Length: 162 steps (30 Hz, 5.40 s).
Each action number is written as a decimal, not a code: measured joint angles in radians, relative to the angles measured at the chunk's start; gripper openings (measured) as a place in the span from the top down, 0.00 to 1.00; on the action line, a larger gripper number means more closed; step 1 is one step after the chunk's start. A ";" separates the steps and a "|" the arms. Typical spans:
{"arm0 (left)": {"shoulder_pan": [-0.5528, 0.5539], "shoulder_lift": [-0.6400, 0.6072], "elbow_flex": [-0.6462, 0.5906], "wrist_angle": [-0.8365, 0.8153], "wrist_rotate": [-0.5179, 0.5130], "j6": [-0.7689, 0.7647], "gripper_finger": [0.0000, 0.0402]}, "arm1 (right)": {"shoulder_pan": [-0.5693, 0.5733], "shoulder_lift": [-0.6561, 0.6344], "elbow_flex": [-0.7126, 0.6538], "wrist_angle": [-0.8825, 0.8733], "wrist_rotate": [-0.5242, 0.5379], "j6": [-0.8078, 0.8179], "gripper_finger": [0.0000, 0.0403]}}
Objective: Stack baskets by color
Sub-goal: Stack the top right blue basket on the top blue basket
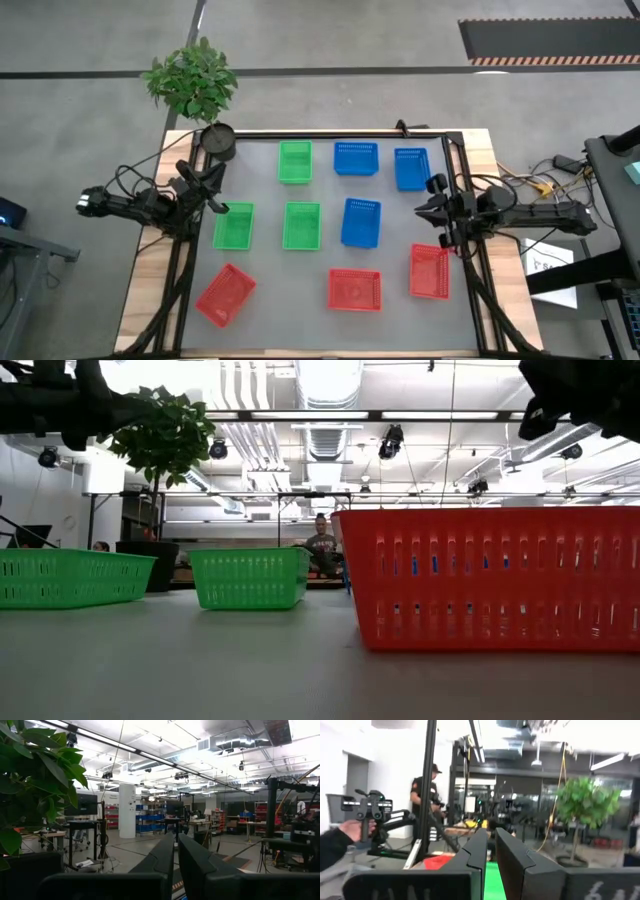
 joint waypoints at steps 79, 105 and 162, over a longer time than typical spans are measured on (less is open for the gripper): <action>0.014 0.267 0.042 0.522 0.681 -0.026 0.98 | -0.421 1.381 1.309 -1.789 0.676 0.519 0.54; 0.014 0.268 0.038 0.524 0.623 0.031 0.98 | -0.428 1.188 0.896 -1.311 0.495 0.627 0.46; 0.014 0.268 0.036 0.593 0.540 0.139 0.98 | -0.368 0.903 1.132 -1.476 0.433 0.135 0.98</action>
